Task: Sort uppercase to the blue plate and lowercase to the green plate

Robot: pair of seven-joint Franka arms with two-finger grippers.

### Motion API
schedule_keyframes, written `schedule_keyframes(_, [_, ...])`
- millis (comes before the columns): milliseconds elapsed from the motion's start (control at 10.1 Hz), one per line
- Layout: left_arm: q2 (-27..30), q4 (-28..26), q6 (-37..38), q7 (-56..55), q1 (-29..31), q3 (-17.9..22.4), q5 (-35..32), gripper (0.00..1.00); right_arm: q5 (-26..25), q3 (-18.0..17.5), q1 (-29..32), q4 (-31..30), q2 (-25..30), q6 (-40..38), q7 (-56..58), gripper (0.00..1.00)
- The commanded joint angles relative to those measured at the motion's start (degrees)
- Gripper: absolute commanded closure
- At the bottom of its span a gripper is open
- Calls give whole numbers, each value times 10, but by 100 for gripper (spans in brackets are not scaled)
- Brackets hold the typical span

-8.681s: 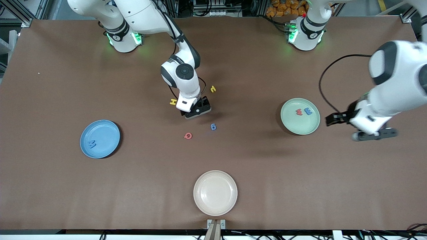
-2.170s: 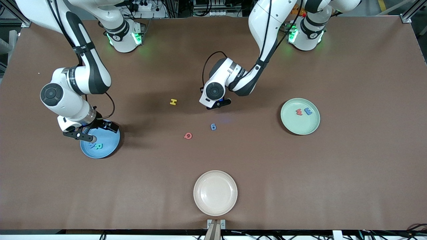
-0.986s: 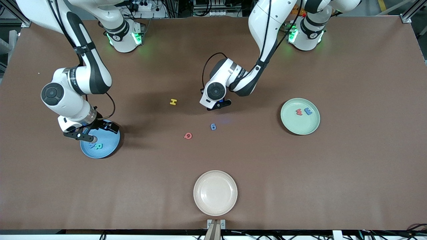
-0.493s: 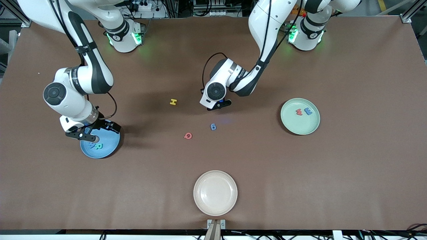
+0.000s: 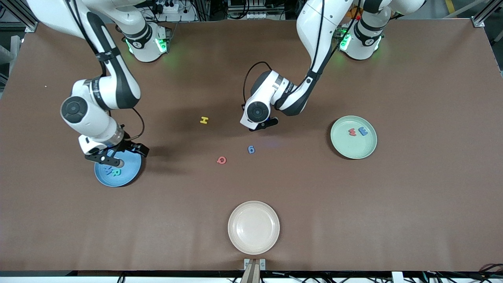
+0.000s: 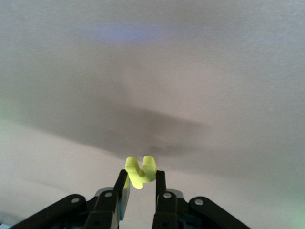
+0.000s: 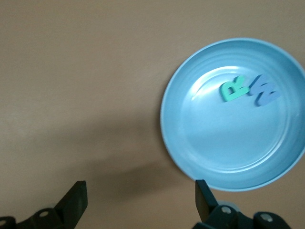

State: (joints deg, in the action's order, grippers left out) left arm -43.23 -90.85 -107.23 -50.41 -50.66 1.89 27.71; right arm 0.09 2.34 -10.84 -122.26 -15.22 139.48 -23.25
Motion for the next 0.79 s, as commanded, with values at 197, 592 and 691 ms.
schedule_keyframes(197, [17,-7,59,57,13,31,0,86,2,-8,-70,-14,-9,4,-125,0])
schedule_keyframes(592, [32,-31,99,115,73,30,-61,86,2,-40,-125,-18,-43,35,-242,0])
schedule_keyframes(691, [42,-51,100,128,86,29,-83,86,2,-43,-144,-20,-53,46,-265,0])
